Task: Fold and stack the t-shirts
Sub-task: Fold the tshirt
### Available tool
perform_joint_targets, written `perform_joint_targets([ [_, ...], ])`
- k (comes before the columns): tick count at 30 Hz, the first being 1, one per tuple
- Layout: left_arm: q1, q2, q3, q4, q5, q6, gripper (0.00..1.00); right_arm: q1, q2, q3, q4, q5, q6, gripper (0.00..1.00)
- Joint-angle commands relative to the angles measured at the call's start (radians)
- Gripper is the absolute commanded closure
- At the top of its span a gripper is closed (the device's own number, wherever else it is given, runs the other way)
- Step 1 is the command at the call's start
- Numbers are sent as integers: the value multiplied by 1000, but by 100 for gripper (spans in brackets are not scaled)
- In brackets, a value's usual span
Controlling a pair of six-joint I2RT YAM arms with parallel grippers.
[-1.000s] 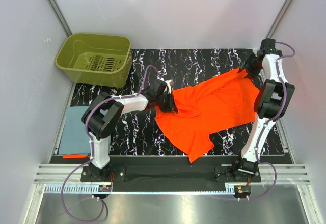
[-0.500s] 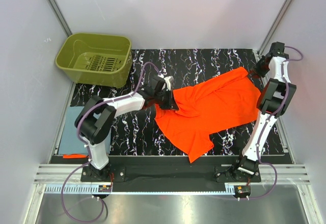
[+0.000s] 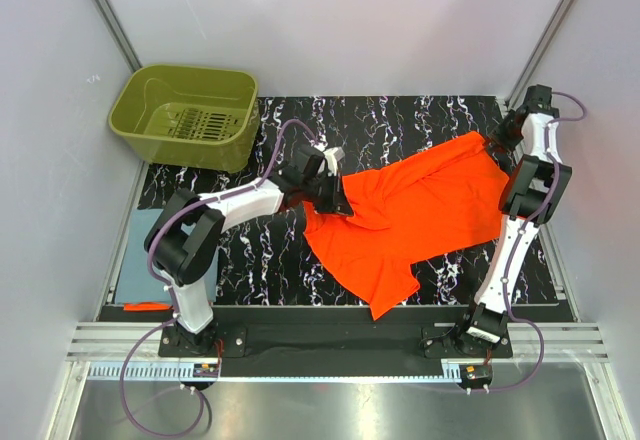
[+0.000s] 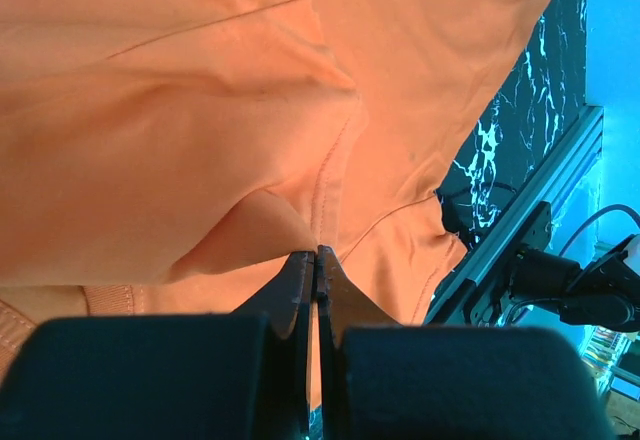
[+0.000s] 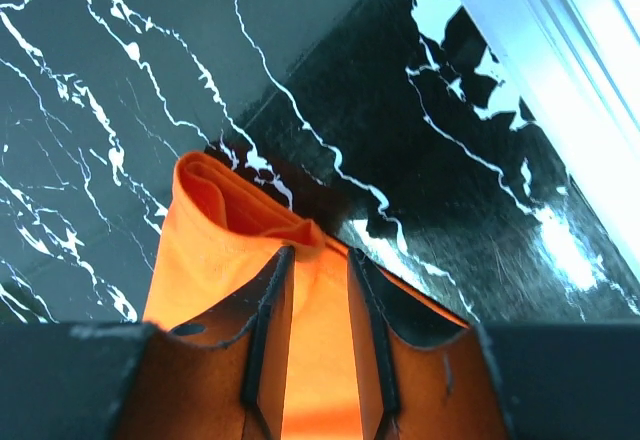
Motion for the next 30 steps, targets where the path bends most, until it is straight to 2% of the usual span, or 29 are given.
perform_joint_targets([
  [1,-1,-11,49,14,32,18,100,6,23,64,12,-37,-6,65],
  [6,10,-19,43,10,35,15,100,6,42,80,12,-53,-6,66],
  [8,14,-23,43,8,34,14,100,6,40,85,14,-54,-3,71],
  [11,22,-43,48,3,31,10,100,6,31,100,12,-54,0,92],
  [13,31,-61,54,-4,37,-2,100,4,-1,102,9,-45,0,100],
  [19,45,-104,51,-7,52,-39,100,4,-96,44,-12,-30,26,100],
  [25,47,-176,29,-38,31,-39,100,4,-99,99,-122,-20,28,100],
  [30,50,-215,11,-81,12,-23,100,4,-138,68,-158,6,26,100],
])
